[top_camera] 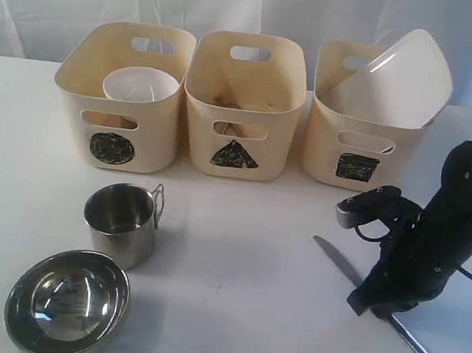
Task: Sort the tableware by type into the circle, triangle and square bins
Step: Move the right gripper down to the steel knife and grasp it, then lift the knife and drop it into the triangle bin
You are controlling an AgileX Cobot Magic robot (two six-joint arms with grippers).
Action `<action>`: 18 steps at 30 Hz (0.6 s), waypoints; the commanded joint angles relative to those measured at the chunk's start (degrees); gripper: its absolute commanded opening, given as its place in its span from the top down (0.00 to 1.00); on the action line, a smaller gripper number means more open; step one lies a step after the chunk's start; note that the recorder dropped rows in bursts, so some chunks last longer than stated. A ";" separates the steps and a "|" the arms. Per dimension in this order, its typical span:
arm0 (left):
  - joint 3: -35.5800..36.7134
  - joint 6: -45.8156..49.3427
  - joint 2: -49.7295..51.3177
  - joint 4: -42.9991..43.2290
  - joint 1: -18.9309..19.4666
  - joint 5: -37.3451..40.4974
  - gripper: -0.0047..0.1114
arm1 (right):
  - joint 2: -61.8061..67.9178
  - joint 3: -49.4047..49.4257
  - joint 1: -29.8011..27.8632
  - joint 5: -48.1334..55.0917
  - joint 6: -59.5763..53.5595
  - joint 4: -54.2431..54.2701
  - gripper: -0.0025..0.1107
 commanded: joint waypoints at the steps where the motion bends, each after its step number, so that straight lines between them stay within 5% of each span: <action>1: 0.23 0.05 -0.27 -0.19 -0.05 -0.16 0.96 | -1.05 0.68 0.10 1.04 0.90 1.59 0.98; 18: 0.23 0.05 -0.27 -0.19 -0.05 -0.16 0.96 | -12.68 0.02 0.10 2.40 0.68 6.34 0.98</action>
